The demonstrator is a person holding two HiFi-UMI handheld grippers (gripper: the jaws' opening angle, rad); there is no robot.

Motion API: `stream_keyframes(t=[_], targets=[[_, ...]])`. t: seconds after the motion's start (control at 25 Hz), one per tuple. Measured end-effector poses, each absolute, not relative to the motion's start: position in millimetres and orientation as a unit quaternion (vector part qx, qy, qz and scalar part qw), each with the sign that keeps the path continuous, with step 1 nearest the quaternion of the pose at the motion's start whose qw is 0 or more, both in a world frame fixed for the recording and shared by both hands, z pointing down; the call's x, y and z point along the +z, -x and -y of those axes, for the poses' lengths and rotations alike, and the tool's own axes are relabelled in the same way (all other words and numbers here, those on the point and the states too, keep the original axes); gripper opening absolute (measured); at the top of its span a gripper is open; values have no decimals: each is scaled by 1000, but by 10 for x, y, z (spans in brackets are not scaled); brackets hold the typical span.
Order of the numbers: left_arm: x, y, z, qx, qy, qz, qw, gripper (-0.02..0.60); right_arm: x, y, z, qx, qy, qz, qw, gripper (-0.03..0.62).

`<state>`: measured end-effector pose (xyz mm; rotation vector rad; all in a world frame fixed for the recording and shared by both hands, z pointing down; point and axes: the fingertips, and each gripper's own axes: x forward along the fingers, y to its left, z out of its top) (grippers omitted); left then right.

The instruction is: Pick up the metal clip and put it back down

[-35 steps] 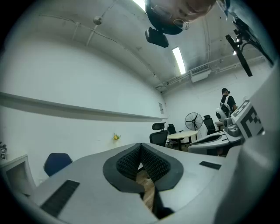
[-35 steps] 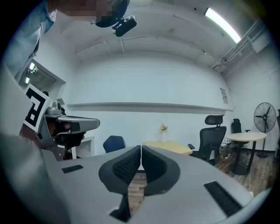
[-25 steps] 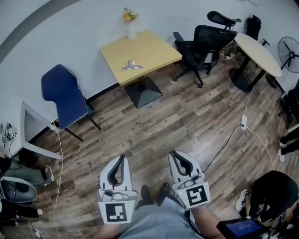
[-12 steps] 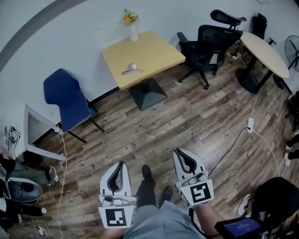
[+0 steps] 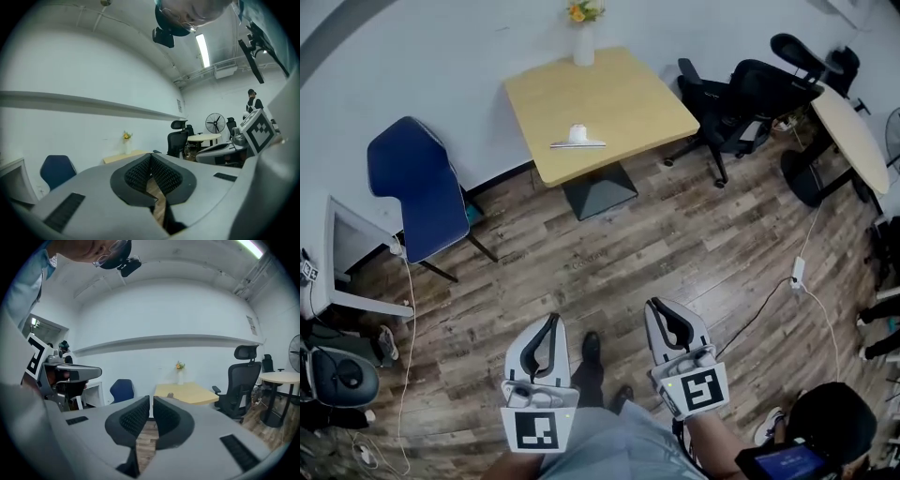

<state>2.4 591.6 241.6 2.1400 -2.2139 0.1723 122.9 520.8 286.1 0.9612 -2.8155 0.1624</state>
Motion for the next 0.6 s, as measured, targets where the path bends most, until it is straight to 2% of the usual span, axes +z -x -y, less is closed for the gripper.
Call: stream_keyframes(t=[0.36, 0.6], targets=[[1995, 541, -5219, 33, -727, 686, -10, 18, 2391, -684, -4617, 34, -351, 934, 51, 51], [2170, 650, -4853, 35, -737, 675, 25, 18, 2489, -608, -4277, 49, -366, 928, 51, 51]])
